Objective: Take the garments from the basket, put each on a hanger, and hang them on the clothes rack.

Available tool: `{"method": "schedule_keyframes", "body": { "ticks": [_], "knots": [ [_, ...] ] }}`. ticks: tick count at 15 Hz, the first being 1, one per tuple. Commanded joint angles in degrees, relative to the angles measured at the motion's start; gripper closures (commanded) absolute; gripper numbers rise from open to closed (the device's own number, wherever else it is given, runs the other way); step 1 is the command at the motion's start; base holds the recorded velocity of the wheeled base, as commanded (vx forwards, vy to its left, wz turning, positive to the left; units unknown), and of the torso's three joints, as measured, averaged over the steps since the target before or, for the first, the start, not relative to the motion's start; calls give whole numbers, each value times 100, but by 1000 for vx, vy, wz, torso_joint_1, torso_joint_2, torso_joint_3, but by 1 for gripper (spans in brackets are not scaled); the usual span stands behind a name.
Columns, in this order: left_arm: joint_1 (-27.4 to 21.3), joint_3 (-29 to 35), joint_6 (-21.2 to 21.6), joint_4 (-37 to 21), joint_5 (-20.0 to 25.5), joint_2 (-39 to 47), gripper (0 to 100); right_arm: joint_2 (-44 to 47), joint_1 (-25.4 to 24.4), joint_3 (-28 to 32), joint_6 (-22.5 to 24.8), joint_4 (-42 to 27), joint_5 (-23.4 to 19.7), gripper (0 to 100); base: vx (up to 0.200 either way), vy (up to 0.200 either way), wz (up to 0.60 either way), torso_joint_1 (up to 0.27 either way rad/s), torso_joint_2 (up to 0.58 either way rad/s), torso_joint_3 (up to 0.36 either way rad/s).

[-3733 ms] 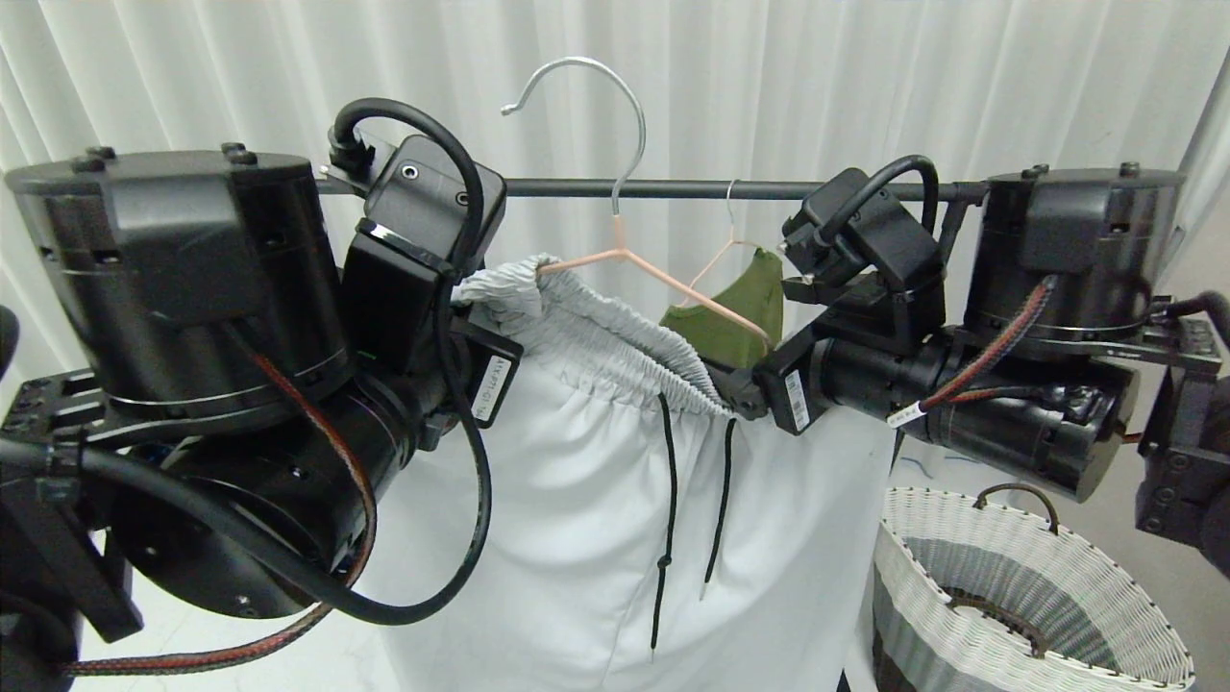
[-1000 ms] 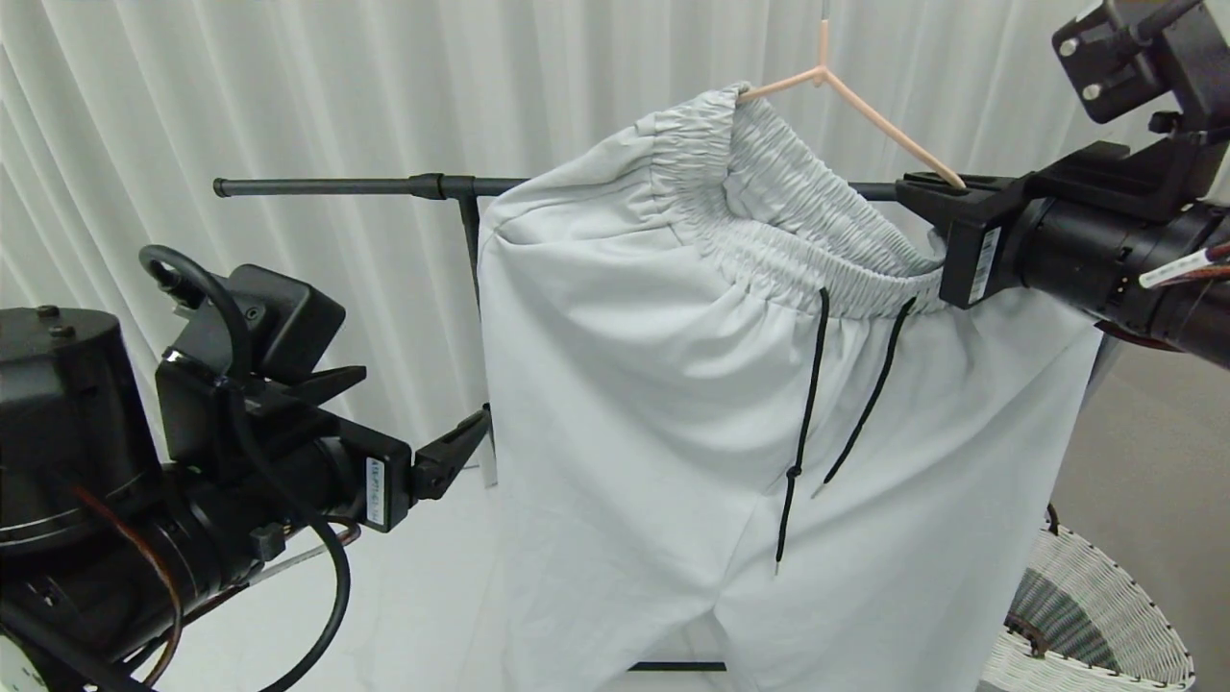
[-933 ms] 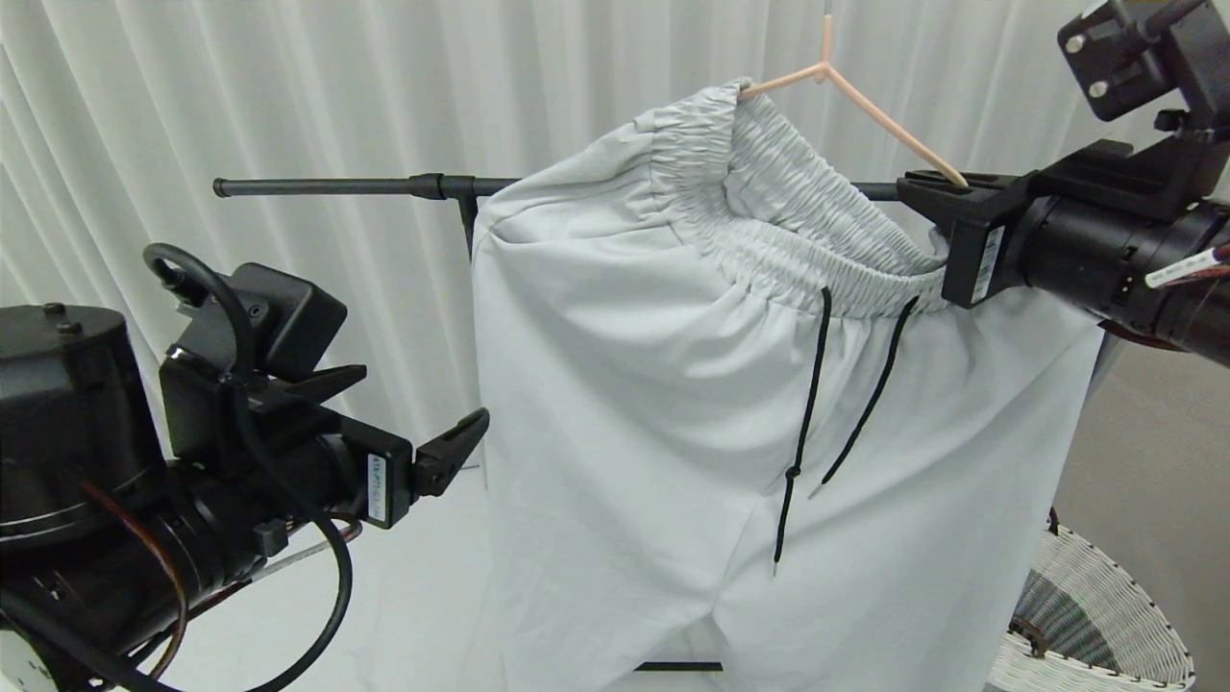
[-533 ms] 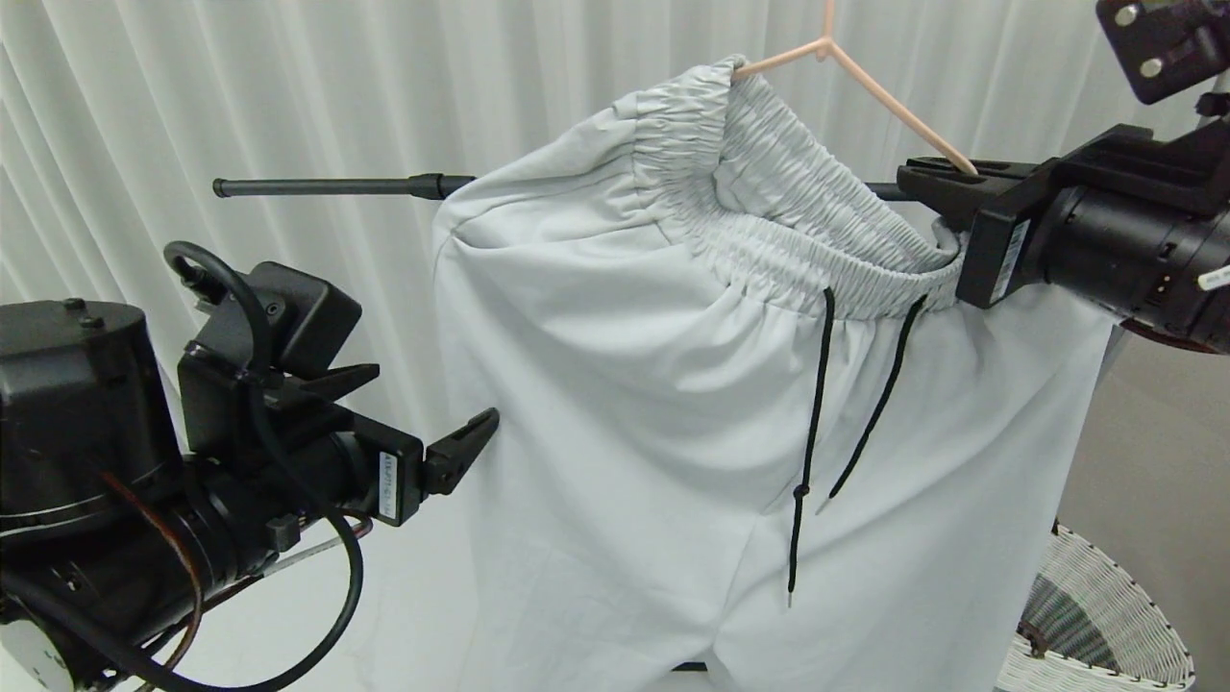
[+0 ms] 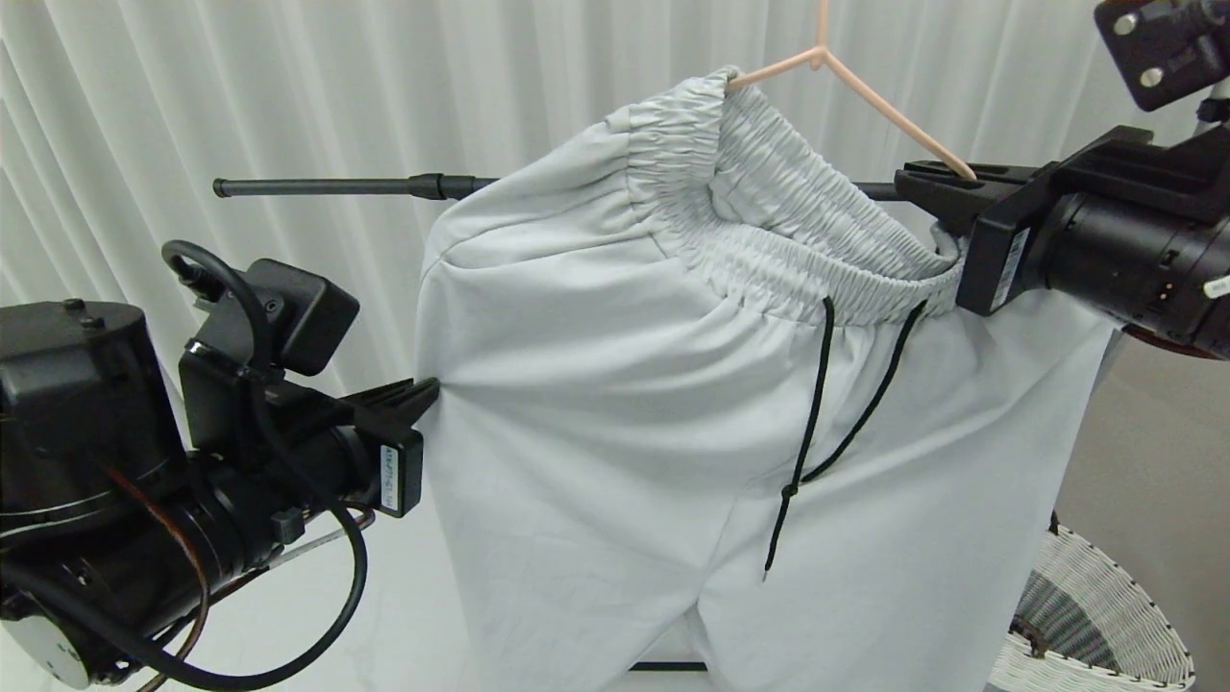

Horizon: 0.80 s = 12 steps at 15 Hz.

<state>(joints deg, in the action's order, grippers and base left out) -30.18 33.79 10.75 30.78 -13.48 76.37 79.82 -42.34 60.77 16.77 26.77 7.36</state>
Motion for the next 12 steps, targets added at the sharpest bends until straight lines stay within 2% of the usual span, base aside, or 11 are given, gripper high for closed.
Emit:
{"method": "schedule_keyframes", "body": {
  "ticks": [1,5,8,12],
  "knots": [
    [100,-92,6,-2,-23,35,100,-20,94,14,1,12,-7,100,0,0,0,0,0,0],
    [584,-435,59,-2,-49,-8,100,-107,349,14,-8,12,-16,100,0,0,0,0,0,0],
    [962,-602,393,-2,-76,-17,100,-116,446,14,-8,12,-16,100,0,0,0,0,0,0],
    [1014,-628,498,156,-93,-44,100,-107,446,5,-8,4,-16,100,0,0,0,0,0,0]
  ]
}}
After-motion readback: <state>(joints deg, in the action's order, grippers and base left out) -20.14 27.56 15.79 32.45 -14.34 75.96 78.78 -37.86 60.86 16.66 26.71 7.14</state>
